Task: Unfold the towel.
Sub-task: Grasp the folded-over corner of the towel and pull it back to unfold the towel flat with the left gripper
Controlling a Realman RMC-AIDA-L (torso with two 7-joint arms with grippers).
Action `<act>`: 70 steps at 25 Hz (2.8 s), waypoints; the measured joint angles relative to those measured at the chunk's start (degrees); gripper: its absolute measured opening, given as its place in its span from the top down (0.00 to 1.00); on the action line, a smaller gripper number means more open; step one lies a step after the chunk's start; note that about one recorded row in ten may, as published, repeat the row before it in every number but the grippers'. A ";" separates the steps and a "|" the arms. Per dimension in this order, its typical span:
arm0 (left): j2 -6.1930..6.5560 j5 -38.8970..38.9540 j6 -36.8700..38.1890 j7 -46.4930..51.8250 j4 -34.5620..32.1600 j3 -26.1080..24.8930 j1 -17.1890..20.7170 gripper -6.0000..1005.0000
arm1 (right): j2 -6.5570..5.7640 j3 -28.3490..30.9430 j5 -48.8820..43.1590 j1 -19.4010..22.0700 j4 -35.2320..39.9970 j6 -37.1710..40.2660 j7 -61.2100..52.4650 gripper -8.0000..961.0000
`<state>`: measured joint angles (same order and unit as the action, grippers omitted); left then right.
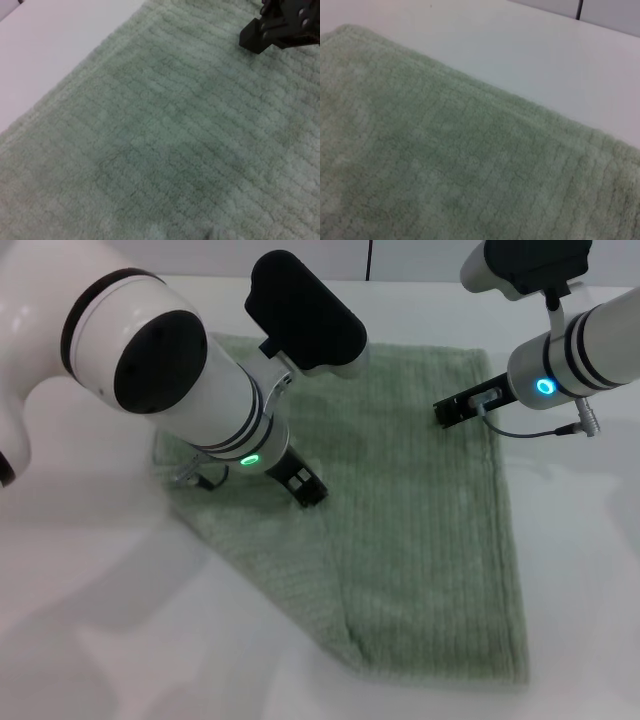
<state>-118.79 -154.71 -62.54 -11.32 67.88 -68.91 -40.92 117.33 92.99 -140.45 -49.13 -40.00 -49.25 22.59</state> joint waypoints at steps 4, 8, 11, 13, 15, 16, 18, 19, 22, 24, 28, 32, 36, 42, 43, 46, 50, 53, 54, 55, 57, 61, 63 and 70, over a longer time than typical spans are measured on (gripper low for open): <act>-0.02 0.07 -0.33 0.00 0.34 -0.05 -0.14 0.57 | 0.00 0.00 -0.10 0.02 0.00 0.03 0.00 0.99; -0.04 0.10 -1.97 0.40 1.43 -0.09 -0.91 0.65 | 0.00 0.00 -0.11 0.10 0.00 0.03 0.00 0.99; -0.04 0.10 -1.97 0.40 1.43 -0.09 -0.91 0.72 | 0.00 0.00 -0.11 0.14 0.00 0.04 0.00 0.99; -0.03 0.09 -3.52 0.66 4.08 -0.10 -0.61 0.78 | 0.00 0.00 -0.04 0.24 0.01 0.04 0.00 0.99; -0.01 -0.09 -4.30 0.92 4.90 -0.18 -0.55 0.85 | 0.00 0.00 -0.02 0.27 0.01 0.04 0.00 0.99; -0.01 -0.09 -4.30 0.92 4.90 -0.18 -0.55 0.89 | 0.00 0.00 0.01 0.27 0.01 0.04 0.00 0.99; 0.11 -0.87 -7.59 1.91 7.81 -0.20 -0.52 0.94 | 0.00 0.00 0.08 0.27 0.01 0.02 0.00 0.99; 0.14 -1.11 -8.22 2.09 8.37 -0.20 -0.50 0.95 | 0.00 0.00 0.08 0.27 0.01 0.02 0.00 0.99; 0.14 -3.80 -11.21 3.70 10.79 0.05 -0.46 0.96 | 0.00 0.00 0.10 0.27 -0.01 0.00 0.00 0.99; 0.05 -6.68 -13.73 5.72 11.56 0.29 -0.85 0.95 | 0.00 0.00 0.12 0.27 -0.03 -0.03 0.00 0.99; 0.03 -10.34 -19.18 8.95 11.94 1.28 -2.32 0.94 | 0.00 0.00 0.15 0.32 -0.07 -0.04 0.00 0.99; 0.11 -10.51 -21.57 9.30 13.90 1.61 -2.07 0.94 | 0.00 0.00 0.17 0.35 -0.08 -0.07 0.00 0.99; 0.08 -10.59 -23.92 10.28 15.36 1.60 -2.13 0.93 | 0.00 0.00 0.18 0.35 -0.17 -0.21 0.00 0.99; 0.07 -10.79 -28.61 12.69 16.05 2.01 -3.21 0.92 | 0.00 0.00 0.19 0.35 -0.26 -0.29 0.00 0.98; 0.11 -10.82 -29.26 13.20 16.17 2.02 -3.24 0.91 | 0.00 0.00 0.18 0.37 -0.26 -0.22 0.00 0.98; 0.17 -10.84 -29.98 13.63 16.30 2.02 -3.28 0.91 | 0.00 0.00 0.15 0.41 -0.24 -0.17 0.00 0.98; 0.20 -10.87 -32.82 14.66 16.37 2.16 -3.74 0.90 | 0.00 0.00 -0.05 0.43 -0.24 -0.17 0.00 0.98; 0.15 -10.89 -34.01 15.25 16.38 2.44 -4.06 0.89 | 0.00 0.00 -0.19 0.47 -0.25 -0.26 0.00 0.98; 0.11 -10.89 -35.59 16.25 16.40 2.69 -4.74 0.89 | 0.00 0.00 -0.19 0.47 -0.25 -0.26 0.00 0.97; 0.11 -10.89 -35.59 16.25 16.40 2.69 -4.74 0.89 | 0.00 0.00 -0.20 0.49 -0.25 -0.28 0.00 0.97; 0.09 -10.89 -36.09 16.50 16.40 2.74 -4.99 0.89 | 0.00 -0.01 -0.22 0.53 -0.25 -0.31 0.01 0.97; 0.05 -10.85 -38.77 18.89 16.01 4.44 -6.90 0.88 | 0.00 -0.07 -0.22 0.66 -0.26 -0.33 0.56 0.97; -0.01 -10.82 -39.50 19.99 15.74 4.91 -7.48 0.87 | 0.00 -0.09 -0.23 0.70 -0.26 -0.34 0.63 0.97; -0.05 -10.79 -41.45 21.87 15.70 5.01 -7.78 0.86 | -0.03 -0.09 -0.26 0.70 -0.25 -0.49 0.67 0.96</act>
<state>-118.84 -165.50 -103.99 10.55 83.58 -63.90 -48.70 117.30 92.89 -140.71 -48.43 -40.26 -49.74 23.26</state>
